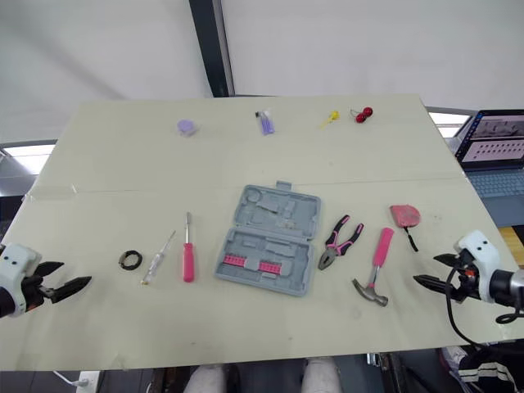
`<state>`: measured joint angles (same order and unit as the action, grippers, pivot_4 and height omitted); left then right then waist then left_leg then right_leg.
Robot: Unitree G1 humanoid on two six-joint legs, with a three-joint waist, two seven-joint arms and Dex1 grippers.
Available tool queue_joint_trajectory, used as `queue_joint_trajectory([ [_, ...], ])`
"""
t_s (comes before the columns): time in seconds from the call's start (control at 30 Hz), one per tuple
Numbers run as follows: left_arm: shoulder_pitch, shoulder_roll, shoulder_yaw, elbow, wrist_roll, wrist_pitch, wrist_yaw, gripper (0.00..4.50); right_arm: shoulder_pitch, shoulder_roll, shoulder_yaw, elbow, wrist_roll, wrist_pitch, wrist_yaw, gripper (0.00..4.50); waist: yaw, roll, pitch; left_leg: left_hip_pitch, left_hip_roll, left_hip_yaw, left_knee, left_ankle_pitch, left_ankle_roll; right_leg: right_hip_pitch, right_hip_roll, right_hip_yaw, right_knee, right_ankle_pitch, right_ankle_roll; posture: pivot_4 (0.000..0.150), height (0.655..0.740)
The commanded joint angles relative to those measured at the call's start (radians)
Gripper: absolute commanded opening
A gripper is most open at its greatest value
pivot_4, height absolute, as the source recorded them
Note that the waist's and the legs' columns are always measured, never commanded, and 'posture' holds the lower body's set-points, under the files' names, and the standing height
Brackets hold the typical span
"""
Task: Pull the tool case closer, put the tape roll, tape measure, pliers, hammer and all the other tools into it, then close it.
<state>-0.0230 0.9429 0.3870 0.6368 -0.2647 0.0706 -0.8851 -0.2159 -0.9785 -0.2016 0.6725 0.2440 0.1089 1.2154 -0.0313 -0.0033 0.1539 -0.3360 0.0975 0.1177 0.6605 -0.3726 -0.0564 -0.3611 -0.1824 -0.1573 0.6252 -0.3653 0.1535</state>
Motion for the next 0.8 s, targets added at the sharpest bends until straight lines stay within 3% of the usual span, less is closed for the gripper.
queue_joint_trajectory([
  [0.03, 0.000, 0.002, 0.004, 0.004, 0.010, -0.010, 0.005, 4.47, -0.007, -0.010, -0.018, 0.004, -0.001, -0.015, -0.006, 4.50, 0.000, 0.000, 0.000, 0.000, 0.000, 0.000, 0.000, 0.000, 0.000, 0.000, 0.000, 0.000, 0.000, 0.000, 0.000, 0.150, 0.7400],
  [0.27, -0.001, -0.013, 0.002, -0.051, -0.012, 0.015, 0.001, 4.47, -0.001, -0.008, -0.049, -0.034, 0.036, 0.025, -0.009, 4.50, 0.000, 0.000, 0.000, 0.000, 0.000, 0.000, 0.000, 0.000, 0.000, 0.000, 0.000, 0.000, 0.000, 0.000, 0.000, 0.150, 0.7400],
  [0.5, -0.089, -0.067, -0.061, -0.336, -0.061, 0.150, -0.020, 4.47, 0.048, 0.071, -0.094, -0.499, 0.185, 0.287, -0.114, 4.50, 0.006, 0.000, 0.000, -0.001, 0.000, -0.001, 0.002, 0.000, 0.000, 0.000, 0.000, 0.000, 0.002, 0.000, 0.000, 0.150, 0.7400],
  [0.67, -0.301, -0.138, -0.247, -0.463, -0.032, 0.261, -0.043, 4.47, 0.029, 0.162, -0.033, -0.754, 0.231, 0.422, -0.221, 4.50, 0.021, -0.001, -0.001, -0.001, 0.000, -0.002, 0.004, 0.000, 0.000, 0.001, 0.000, 0.000, 0.002, 0.000, 0.000, 0.150, 0.7400],
  [0.8, -0.487, -0.232, -0.412, -0.381, 0.045, 0.251, -0.076, 3.17, -0.021, 0.229, 0.098, -0.851, 0.157, 0.493, -0.338, 3.17, 0.027, -0.001, -0.001, -0.001, 0.000, -0.002, 0.005, 0.000, 0.000, 0.001, 0.000, -0.001, 0.002, 0.000, 0.000, 0.150, 0.7400],
])
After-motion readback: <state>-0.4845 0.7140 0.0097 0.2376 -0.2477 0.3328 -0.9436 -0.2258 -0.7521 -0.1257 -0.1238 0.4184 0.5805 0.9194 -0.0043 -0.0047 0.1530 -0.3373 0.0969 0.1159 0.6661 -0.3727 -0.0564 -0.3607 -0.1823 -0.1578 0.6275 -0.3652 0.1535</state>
